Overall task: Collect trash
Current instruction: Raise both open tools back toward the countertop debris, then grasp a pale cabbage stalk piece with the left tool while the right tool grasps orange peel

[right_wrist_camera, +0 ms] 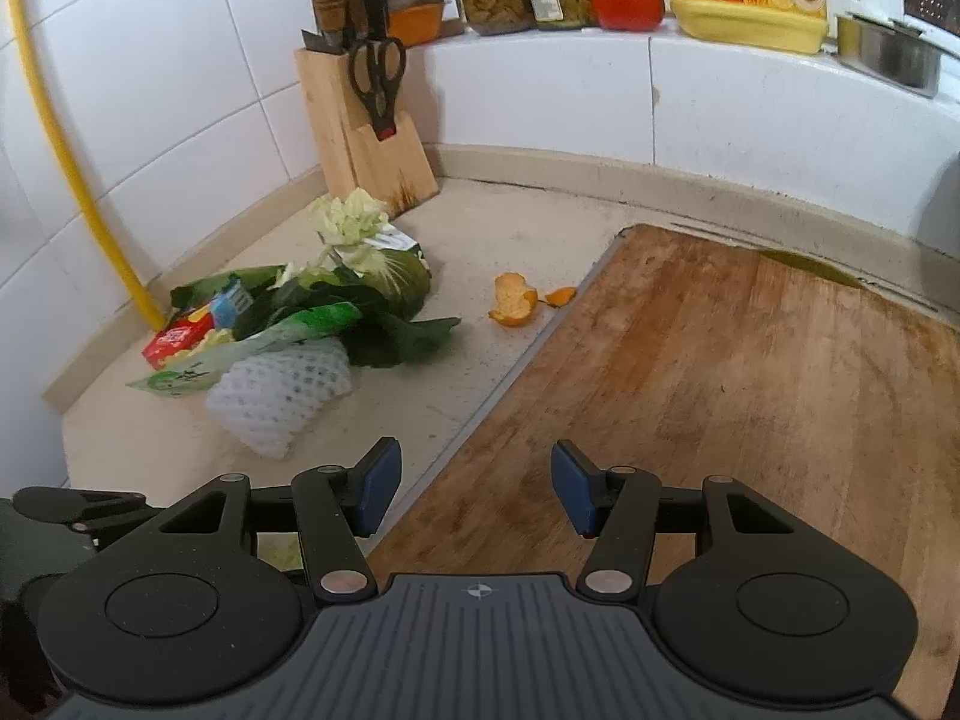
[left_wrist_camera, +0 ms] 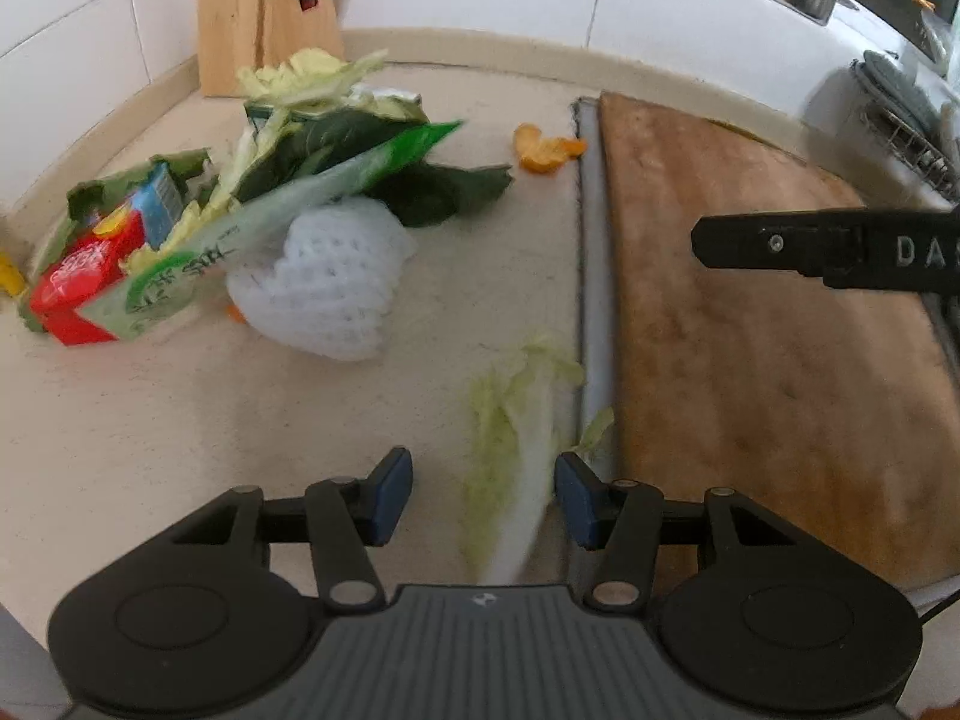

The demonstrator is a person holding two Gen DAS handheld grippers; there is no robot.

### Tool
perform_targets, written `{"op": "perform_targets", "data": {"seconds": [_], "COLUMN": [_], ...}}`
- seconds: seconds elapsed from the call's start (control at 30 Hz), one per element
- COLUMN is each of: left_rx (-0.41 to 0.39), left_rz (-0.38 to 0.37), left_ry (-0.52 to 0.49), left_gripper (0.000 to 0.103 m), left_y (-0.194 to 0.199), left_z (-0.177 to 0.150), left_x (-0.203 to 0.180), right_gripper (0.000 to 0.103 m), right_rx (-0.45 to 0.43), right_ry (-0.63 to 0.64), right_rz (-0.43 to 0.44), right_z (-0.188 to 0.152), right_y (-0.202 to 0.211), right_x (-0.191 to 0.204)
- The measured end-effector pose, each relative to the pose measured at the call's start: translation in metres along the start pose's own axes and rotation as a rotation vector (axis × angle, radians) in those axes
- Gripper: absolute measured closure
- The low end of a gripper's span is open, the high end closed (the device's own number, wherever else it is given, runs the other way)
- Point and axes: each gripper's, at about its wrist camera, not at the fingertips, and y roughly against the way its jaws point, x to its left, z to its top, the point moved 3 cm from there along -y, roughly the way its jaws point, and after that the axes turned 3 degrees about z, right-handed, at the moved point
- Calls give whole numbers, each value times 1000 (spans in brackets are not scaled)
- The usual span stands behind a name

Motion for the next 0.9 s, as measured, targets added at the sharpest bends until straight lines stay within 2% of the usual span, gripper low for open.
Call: {"op": "perform_targets", "data": {"seconds": [0.2, 0.27, 0.5, 0.6, 0.7, 0.9], "left_rx": [19, 30, 45, 39, 40, 37], "left_rz": [76, 110, 76, 105, 110, 120], "left_ry": [20, 57, 89, 83, 94, 97], "left_gripper": [56, 63, 63, 63, 63, 63], "left_y": [1, 2, -2, -5, -6, -10], "left_z": [0, 3, 7, 7, 10, 10], "left_x": [20, 28, 16, 14, 14, 11], "right_gripper": [40, 39, 40, 41, 44, 56], "right_rx": [3, -1, 26, 53, 87, 172], "right_ry": [79, 127, 326, 381, 378, 346], "right_rz": [29, 28, 14, 0, -13, 54], "right_z": [15, 22, 59, 70, 80, 86], "right_y": [-16, -24, -79, -108, -131, -148], "right_x": [-1, 0, -1, -6, -17, -28]}}
